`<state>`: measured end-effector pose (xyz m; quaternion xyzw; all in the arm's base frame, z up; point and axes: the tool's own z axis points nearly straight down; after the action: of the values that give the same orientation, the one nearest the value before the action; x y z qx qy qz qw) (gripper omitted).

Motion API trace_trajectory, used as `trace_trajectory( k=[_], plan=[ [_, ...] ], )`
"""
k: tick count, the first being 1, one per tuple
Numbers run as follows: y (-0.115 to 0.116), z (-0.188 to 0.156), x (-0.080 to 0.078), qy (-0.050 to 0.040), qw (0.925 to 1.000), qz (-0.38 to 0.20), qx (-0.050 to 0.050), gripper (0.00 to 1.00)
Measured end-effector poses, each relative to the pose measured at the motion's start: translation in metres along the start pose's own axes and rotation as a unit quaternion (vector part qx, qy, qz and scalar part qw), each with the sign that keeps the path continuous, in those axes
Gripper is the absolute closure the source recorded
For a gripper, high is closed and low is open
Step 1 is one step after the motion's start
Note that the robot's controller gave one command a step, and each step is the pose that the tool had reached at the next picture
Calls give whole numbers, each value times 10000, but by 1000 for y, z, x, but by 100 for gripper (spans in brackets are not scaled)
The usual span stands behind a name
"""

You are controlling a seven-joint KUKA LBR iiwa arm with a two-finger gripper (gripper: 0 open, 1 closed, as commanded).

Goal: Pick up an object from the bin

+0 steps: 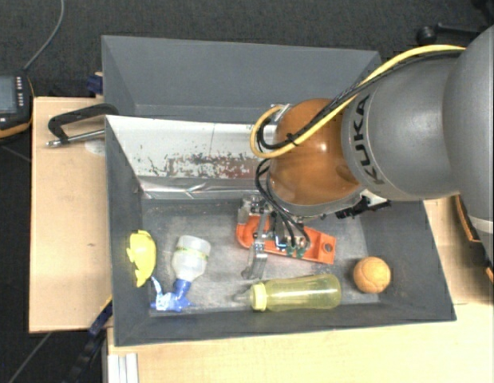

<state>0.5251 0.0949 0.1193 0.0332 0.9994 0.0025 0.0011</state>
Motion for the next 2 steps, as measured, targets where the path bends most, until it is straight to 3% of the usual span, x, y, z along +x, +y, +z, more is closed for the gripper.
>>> trace_trajectory(
  k=[1,2],
  plan=[
    [-9,25,-17,-9,9974,-724,3,0],
    [-41,42,-59,-30,9909,-1344,-12,0]
  ],
)
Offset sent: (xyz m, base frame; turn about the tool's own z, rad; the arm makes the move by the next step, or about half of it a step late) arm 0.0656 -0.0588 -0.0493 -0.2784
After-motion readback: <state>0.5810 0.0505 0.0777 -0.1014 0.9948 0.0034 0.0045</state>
